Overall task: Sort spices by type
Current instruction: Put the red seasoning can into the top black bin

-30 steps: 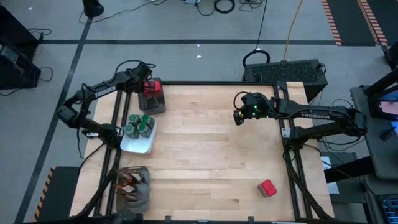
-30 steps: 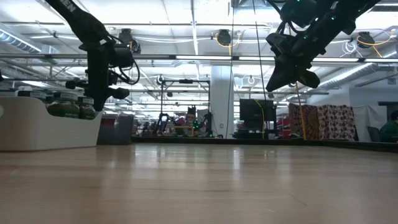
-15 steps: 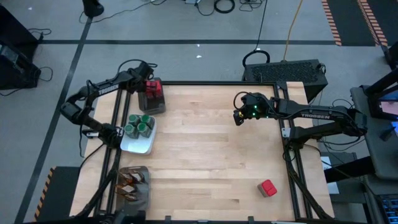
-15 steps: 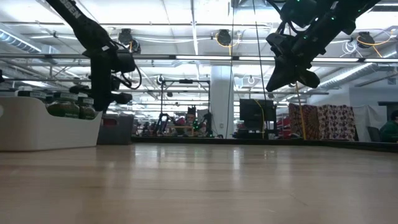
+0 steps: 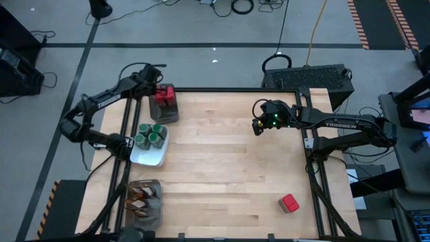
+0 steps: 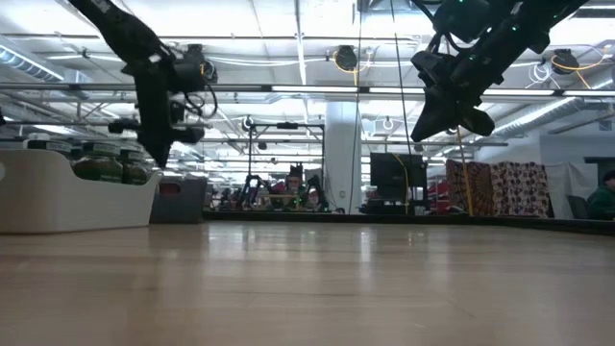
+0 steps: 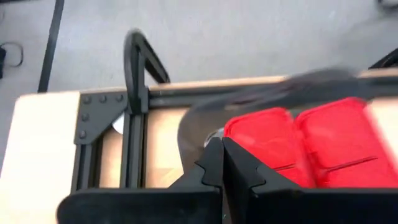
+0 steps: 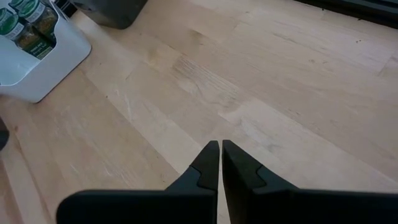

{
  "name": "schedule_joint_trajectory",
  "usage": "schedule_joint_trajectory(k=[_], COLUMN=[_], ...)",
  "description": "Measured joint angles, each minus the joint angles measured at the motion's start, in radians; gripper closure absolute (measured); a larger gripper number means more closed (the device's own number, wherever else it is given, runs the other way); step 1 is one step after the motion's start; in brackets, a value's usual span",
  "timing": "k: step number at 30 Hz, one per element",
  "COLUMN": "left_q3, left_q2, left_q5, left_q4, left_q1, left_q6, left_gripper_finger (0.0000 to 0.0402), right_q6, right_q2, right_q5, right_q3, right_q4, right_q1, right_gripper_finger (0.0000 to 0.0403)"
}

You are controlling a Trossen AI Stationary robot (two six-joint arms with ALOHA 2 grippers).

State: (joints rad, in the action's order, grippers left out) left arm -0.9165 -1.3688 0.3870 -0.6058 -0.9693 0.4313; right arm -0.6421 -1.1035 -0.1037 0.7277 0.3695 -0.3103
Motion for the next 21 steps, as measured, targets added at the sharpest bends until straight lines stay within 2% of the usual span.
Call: schedule_joint_trajectory(k=[3, 7, 11, 14, 17, 21], left_q3=[0.000, 0.000, -0.002, -0.002, -0.002, -0.002], left_q2=[0.077, 0.154, 0.179, 0.178, 0.175, 0.175], left_q5=[-0.029, -0.194, -0.343, -0.439, -0.471, -0.471], left_q4=[0.028, 0.139, 0.304, 0.429, 0.545, 0.648], left_q1=[0.021, 0.107, 0.262, 0.375, 0.460, 0.496], left_q6=[-0.001, -0.053, -0.136, -0.185, -0.215, -0.219], left_gripper_finger=[0.0397, 0.0397, 0.0398, 0.0398, 0.0398, 0.0398], right_q6=[-0.004, -0.005, 0.040, 0.077, 0.104, 0.088], right_q2=[0.000, 0.000, 0.000, 0.000, 0.000, -0.003], right_q5=[0.000, 0.013, 0.174, 0.260, 0.290, 0.327], right_q3=[0.000, 0.000, 0.007, 0.065, 0.167, 0.328], right_q4=[0.000, -0.006, -0.058, -0.015, 0.112, 0.363], right_q1=[0.000, 0.000, 0.024, 0.080, 0.148, 0.251], right_gripper_finger=[0.0403, 0.0403, 0.0403, 0.0403, 0.0403, 0.0403])
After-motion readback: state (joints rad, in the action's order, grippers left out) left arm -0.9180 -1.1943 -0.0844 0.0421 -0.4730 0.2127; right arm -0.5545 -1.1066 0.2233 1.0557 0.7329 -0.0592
